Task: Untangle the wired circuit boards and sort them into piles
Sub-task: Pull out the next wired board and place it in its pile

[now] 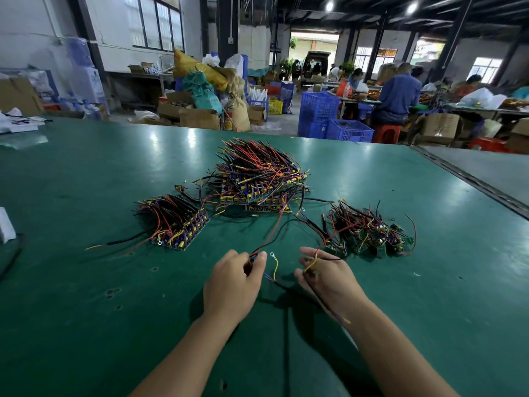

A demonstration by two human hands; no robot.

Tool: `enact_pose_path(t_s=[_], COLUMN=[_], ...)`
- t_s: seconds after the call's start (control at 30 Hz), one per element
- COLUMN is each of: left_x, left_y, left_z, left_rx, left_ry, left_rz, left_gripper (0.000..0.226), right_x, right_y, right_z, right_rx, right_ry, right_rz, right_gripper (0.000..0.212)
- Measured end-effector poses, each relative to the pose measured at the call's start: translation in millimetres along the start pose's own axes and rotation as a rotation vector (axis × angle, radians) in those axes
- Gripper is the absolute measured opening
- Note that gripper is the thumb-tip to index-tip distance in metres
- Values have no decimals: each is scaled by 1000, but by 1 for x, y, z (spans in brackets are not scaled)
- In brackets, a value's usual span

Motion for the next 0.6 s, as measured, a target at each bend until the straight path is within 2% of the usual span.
enact_pose_path(t_s=[0.07, 0.13, 0.27, 0.33, 0.4, 0.43, 0.5, 0.6], left_x=[0, 0, -1, 1, 0, -2, -7, -13], left_y=[-7, -12, -16, -15, -7, -2, 6, 12], left_z=[3, 5, -1, -6, -13, -14, -8, 16], left_rx=[184, 292, 387, 325, 183, 147, 146, 268], left_ry=[-55, -108, -93, -52, 30, 54, -2, -217], left_rz=[-50, -94, -155, -153, -62, 1, 111, 249], left_gripper=[55, 57, 60, 50, 26, 24, 39, 60], right_x=[1, -1, -7, -7, -7, -8, -9, -11], right_y=[0, -5, -6, -7, -10, -10, -10, -12], right_z=[5, 11, 19, 19, 18, 17, 15, 13], right_rx=[186, 290, 290, 274, 244, 223, 131, -61], right_ry=[-44, -127, -242, -229, -186, -166, -133, -121], right_rz=[71, 67, 57, 16, -26, -32, -30, -51], right_gripper=[41, 50, 52, 49, 49, 49, 44, 28])
Point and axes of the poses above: each hand's wrist, its own x-axis towards the middle knuckle, its own z-axis out of the palm, y = z × x, the point moved 7 cm from there along x, towards the middle knuckle, and after that the axes turned 11 degrees about x, right-handed, at the moved point
